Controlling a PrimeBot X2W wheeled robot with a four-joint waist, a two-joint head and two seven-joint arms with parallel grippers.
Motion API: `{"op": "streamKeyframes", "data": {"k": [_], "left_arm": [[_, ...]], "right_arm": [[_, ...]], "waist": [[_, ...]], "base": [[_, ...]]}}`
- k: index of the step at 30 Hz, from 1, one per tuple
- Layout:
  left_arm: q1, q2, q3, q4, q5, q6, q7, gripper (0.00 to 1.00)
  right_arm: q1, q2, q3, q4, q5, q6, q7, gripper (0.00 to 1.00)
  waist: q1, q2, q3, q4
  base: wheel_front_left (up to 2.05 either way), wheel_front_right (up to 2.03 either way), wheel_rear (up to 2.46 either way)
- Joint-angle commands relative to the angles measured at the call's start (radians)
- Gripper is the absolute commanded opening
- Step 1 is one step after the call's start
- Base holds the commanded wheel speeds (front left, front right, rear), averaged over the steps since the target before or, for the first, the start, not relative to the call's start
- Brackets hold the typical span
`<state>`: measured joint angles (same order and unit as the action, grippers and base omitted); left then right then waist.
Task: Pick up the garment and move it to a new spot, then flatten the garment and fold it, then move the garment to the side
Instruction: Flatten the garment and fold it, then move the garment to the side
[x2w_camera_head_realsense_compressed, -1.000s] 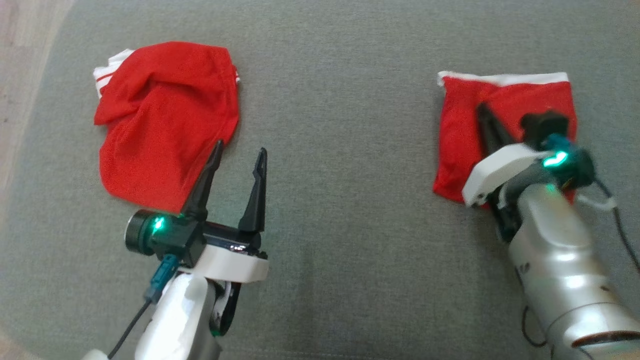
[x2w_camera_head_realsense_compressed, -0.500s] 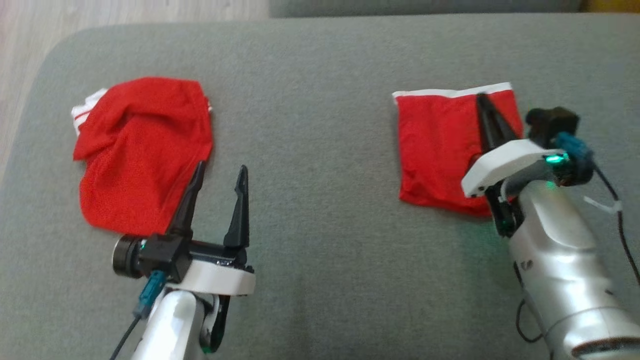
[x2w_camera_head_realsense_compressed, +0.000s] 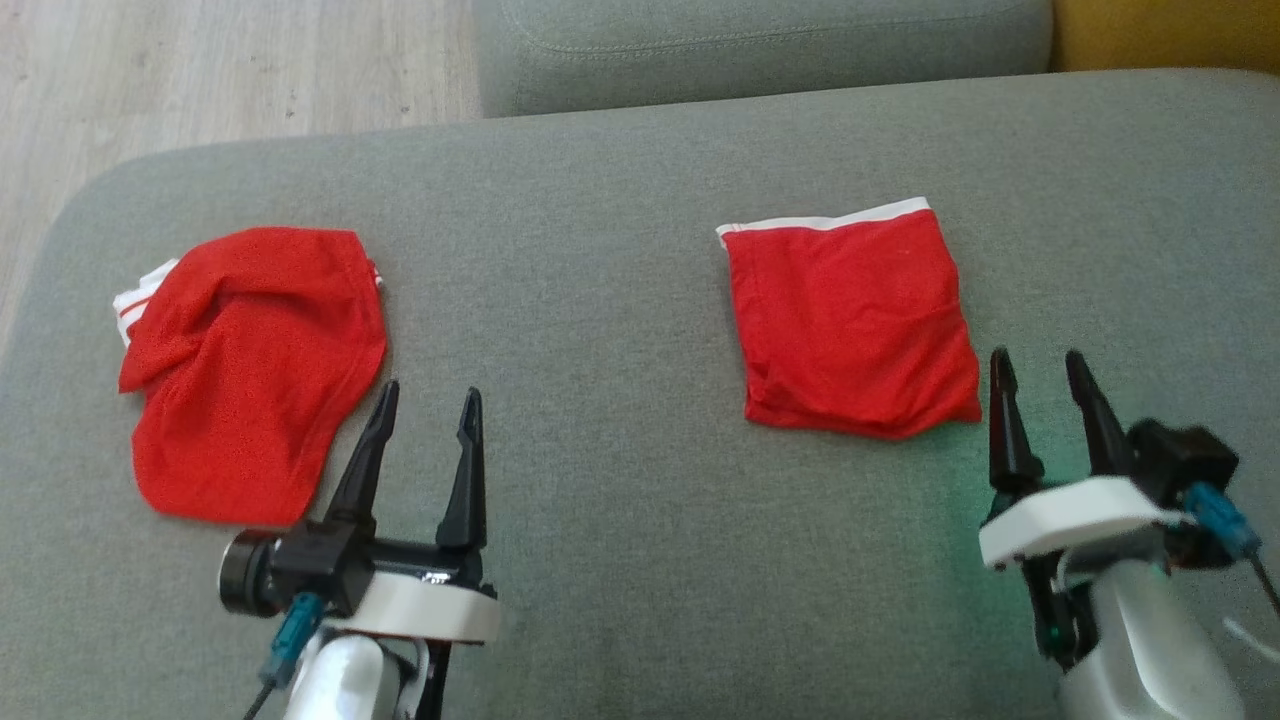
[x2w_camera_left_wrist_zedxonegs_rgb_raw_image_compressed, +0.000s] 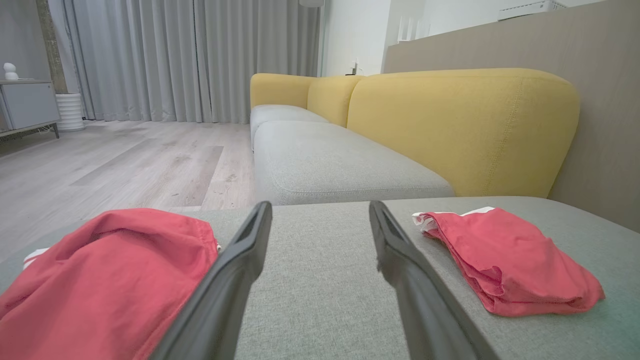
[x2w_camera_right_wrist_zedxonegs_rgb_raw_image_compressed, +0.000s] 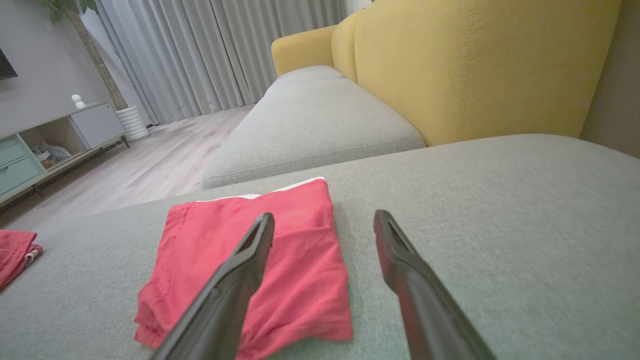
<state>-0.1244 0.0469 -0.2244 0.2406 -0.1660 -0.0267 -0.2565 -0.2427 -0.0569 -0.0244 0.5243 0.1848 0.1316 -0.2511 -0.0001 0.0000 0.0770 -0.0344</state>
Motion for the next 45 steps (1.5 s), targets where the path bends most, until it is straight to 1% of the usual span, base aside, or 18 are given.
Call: {"op": "streamKeyframes", "data": {"k": [1, 4, 8, 12, 14, 17, 21, 24, 28, 32, 35, 36, 37, 41, 45], "left_arm": [[-0.016, 0.003, 0.041, -0.035, -0.001, 0.003, -0.005, 1.0], [-0.007, 0.003, 0.041, -0.034, 0.0, 0.001, -0.005, 1.0], [-0.012, 0.003, 0.034, -0.036, 0.0, -0.003, -0.005, 1.0], [-0.03, 0.003, 0.019, -0.04, -0.001, -0.005, -0.005, 1.0], [-0.039, 0.003, 0.012, -0.039, -0.002, -0.007, -0.005, 1.0], [-0.048, 0.003, 0.007, -0.033, -0.008, -0.006, -0.005, 1.0], [-0.058, 0.003, -0.005, -0.033, -0.014, -0.006, -0.005, 1.0], [-0.073, 0.003, -0.021, -0.034, -0.021, -0.005, -0.005, 1.0], [-0.095, 0.003, -0.033, -0.035, -0.031, 0.001, -0.005, 1.0], [-0.109, 0.003, -0.041, -0.035, -0.04, 0.005, -0.005, 1.0], [-0.116, 0.003, -0.037, -0.031, -0.042, 0.008, -0.005, 1.0], [-0.117, 0.003, -0.035, -0.03, -0.042, 0.008, -0.005, 1.0], [-0.118, 0.003, -0.032, -0.028, -0.042, 0.008, -0.005, 1.0], [-0.112, 0.003, -0.02, -0.023, -0.039, 0.011, -0.005, 1.0], [-0.1, 0.003, -0.009, -0.022, -0.035, 0.009, -0.005, 1.0]], "right_arm": [[-0.017, 0.007, 0.02, -0.042, 0.005, -0.001, -0.011, 1.0], [0.005, 0.007, 0.016, -0.057, -0.002, -0.001, -0.011, 1.0], [-0.011, 0.007, 0.005, -0.057, -0.023, -0.001, -0.005, 1.0], [-0.063, 0.007, -0.036, -0.036, -0.057, -0.001, 0.058, 1.0], [-0.101, 0.007, -0.069, -0.017, -0.044, -0.001, 0.097, 1.0], [-0.164, 0.007, -0.099, 0.044, 0.022, -0.001, 0.166, 1.0], [-0.226, 0.007, -0.114, 0.107, 0.036, -0.001, 0.217, 1.0], [-0.283, 0.006, -0.137, 0.171, 0.023, -0.001, 0.263, 1.0], [-0.347, -0.012, -0.171, 0.255, -0.029, -0.001, 0.296, 1.0], [-0.395, -0.036, -0.195, 0.345, -0.083, -0.001, 0.33, 1.0], [-0.425, -0.039, -0.197, 0.424, -0.104, -0.001, 0.365, 1.0], [-0.43, -0.037, -0.19, 0.438, -0.102, -0.001, 0.37, 0.6], [-0.435, -0.036, -0.183, 0.449, -0.098, -0.001, 0.369, 0.0], [-0.444, -0.034, -0.139, 0.47, -0.08, -0.001, 0.34, 0.0], [-0.446, -0.051, -0.034, 0.462, -0.085, -0.001, 0.295, 0.0]], "waist": [[0.0001, 0.0, -0.002, -0.001], [0.0001, 0.0, -0.002, 0.002], [0.0001, 0.0, 0.013, 0.014], [0.0001, 0.0, 0.05, 0.038], [0.0001, 0.0, 0.071, 0.055], [0.0001, 0.0, 0.096, 0.078], [0.0001, 0.0, 0.121, 0.101], [0.0001, 0.0, 0.143, 0.124], [0.0001, 0.0, 0.17, 0.152], [0.0001, 0.0, 0.19, 0.171], [0.0001, 0.0, 0.195, 0.177], [0.0001, 0.0, 0.194, 0.176], [0.0001, 0.0, 0.191, 0.174], [0.0001, 0.0, 0.164, 0.152], [0.0001, 0.0, 0.129, 0.119]], "base": [[0.0, 0.0, 0.0], [0.0, 0.0, 0.0], [0.0, 0.0, 0.0], [0.0, 0.0, 0.0], [0.0, 0.0, 0.0], [0.0, 0.0, 0.0], [0.0, 0.0, 0.0], [0.0, 0.0, 0.0], [0.0, 0.0, 0.0], [0.0, 0.0, 0.0], [0.0, 0.0, 0.0], [0.0, 0.0, 0.0], [0.0, 0.0, 0.0], [0.0, 0.0, 0.0], [0.0, 0.0, 0.0]]}}
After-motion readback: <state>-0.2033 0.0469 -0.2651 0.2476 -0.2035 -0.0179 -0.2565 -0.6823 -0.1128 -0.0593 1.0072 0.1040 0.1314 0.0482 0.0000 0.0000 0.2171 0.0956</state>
